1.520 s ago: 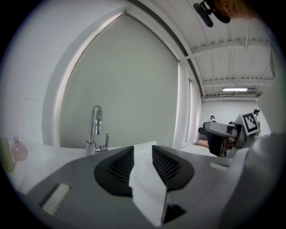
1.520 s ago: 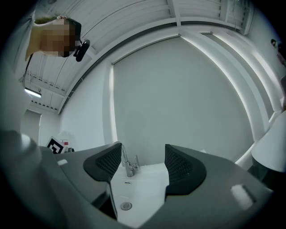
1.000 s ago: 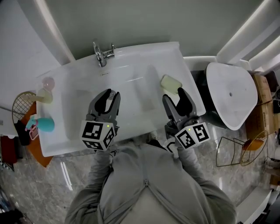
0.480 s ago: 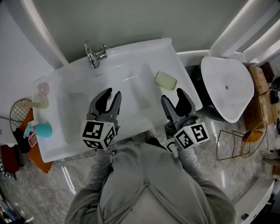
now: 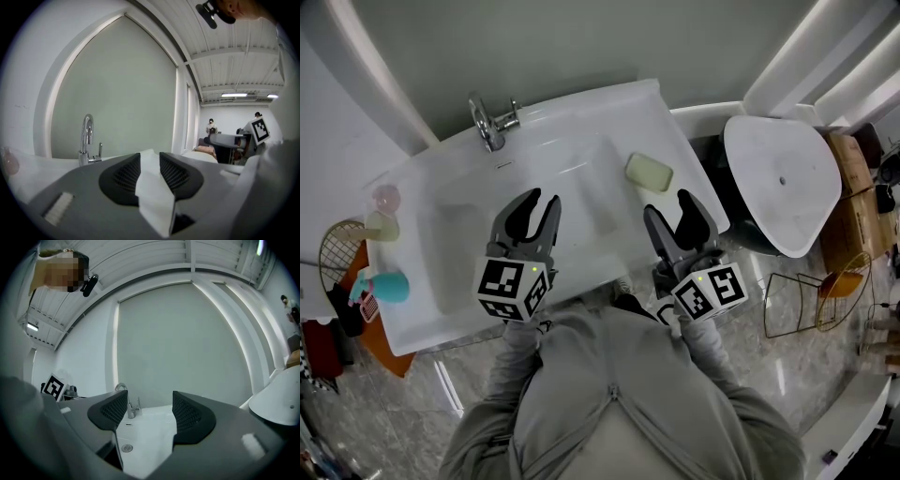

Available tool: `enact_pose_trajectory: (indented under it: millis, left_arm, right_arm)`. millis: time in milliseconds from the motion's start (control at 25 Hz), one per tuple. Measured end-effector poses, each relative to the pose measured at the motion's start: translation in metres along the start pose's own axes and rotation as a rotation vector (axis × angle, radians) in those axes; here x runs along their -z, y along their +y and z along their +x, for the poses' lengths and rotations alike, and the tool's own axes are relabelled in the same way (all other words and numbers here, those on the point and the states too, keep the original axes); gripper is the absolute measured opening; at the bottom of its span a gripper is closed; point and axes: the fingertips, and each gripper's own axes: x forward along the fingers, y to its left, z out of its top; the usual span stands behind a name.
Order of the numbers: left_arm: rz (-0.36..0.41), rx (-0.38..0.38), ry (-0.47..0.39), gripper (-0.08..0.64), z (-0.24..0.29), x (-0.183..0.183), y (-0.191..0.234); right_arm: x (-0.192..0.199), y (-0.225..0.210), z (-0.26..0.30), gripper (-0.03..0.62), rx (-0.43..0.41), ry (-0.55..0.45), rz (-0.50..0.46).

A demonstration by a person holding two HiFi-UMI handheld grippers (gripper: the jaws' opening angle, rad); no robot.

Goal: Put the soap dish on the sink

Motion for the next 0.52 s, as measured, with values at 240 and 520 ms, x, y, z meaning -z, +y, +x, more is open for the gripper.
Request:
enact_pose_trajectory:
  millis: [240,520]
  left_arm:
    - [0.002,0.006,0.002,0.133,0.0010,0.0009,-0.0007]
    - [0.000,0.007,0.002,0.133,0.0000,0.0011,-0.0009]
  right_arm:
    - [0.0009,0.0000,-0.0009,0.301,0.004,0.000,0.000]
    - [-0.0004,0.0010,-0.0025,0.301,0.007,-0.005,0.006]
